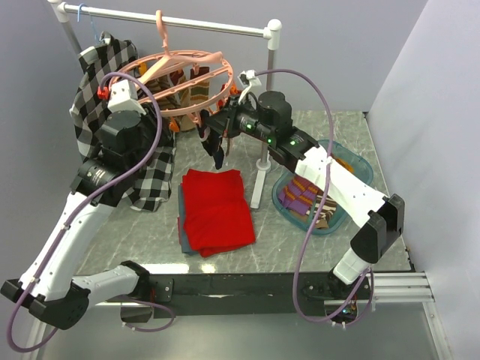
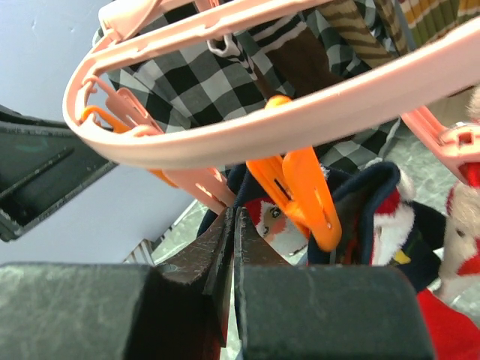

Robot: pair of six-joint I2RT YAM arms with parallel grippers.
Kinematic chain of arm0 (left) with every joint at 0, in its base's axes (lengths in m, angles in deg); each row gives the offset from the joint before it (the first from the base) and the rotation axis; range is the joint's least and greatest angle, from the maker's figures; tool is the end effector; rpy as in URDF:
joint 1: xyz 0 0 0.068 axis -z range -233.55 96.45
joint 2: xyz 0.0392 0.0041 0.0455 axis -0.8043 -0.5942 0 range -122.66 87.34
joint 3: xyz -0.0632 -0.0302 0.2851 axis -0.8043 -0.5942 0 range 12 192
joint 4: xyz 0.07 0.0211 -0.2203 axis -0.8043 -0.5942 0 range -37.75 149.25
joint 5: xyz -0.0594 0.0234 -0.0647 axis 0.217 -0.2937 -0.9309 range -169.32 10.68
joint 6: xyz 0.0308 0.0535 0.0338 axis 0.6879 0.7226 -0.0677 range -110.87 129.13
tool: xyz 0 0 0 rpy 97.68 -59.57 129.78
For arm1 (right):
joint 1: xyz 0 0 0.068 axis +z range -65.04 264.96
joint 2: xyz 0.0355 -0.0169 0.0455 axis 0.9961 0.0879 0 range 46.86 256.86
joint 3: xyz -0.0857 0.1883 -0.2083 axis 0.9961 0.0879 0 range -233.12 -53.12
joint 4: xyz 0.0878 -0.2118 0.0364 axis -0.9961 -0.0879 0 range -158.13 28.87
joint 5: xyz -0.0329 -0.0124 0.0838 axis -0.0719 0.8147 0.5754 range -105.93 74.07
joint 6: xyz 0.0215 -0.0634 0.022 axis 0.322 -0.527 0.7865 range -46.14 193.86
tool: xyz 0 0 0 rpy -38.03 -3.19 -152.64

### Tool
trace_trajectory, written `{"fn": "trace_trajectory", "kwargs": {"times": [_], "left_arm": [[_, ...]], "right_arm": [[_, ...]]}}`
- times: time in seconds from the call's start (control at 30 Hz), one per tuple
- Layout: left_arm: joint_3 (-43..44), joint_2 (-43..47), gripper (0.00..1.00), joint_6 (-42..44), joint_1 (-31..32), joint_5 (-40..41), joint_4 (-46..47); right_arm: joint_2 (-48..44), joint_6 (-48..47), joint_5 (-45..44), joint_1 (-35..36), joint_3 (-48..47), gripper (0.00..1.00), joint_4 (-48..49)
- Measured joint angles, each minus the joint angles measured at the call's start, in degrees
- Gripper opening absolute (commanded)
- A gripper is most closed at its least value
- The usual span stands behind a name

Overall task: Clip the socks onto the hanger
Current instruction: Open the clamp at the hanger.

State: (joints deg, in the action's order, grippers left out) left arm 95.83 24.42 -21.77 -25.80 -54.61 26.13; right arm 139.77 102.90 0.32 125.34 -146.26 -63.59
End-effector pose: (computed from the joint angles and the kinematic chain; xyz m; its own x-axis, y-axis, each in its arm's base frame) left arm 0.1807 -0.0677 0.4731 -0.1919 -0.4261 -0.8841 -0.0434 0.9037 -0.4261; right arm 0.2765 0.2564 0.4543 -0.4312 0.2452 -0.8683 -0.7156 0.4931 0.4946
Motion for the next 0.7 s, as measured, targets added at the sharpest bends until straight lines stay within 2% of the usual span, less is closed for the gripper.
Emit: {"fn": "trace_trajectory", "kwargs": {"times": [0.07,0.13,0.2,0.27,0.33,0.37,0.57,0.7], "left_arm": [[0.0,-0.3,0.33,0.0,0.0,0.2,0.7],[0.0,-0.7,0.3,0.0,0.0,0.2,1.5],[0.0,-1.1,0.23,0.1,0.0,0.2,2.0],[0.0,-1.5,0.16,0.2,0.0,0.2,2.2],[0.0,-1.8,0.13,0.2,0.1,0.2,2.3],[0.0,-1.8,0.1,0.2,0.1,0.2,2.2],[0.5,-1.9,0.01,0.3,0.1,0.0,1.9],[1.5,-1.9,0.02,0.2,0.1,-0.9,1.0]], "right_arm": [[-0.5,-0.3,-0.2,-0.1,0.5,0.08,-0.1],[-1.1,-0.7,-0.3,-0.3,0.9,0.16,-0.3],[-1.5,-1.2,-0.4,-0.4,1.1,0.31,-0.4],[-2.1,-2.0,-0.5,-0.4,1.6,0.4,-0.6],[-3.1,-3.0,-0.3,-0.5,2.3,0.46,-0.5],[-3.8,-3.4,-0.2,-0.5,2.9,0.53,-0.5],[-10.2,-6.6,4.7,-0.3,9.7,0.61,5.7],[-11.5,-9.7,9.2,2.3,11.5,0.7,12.7]]}}
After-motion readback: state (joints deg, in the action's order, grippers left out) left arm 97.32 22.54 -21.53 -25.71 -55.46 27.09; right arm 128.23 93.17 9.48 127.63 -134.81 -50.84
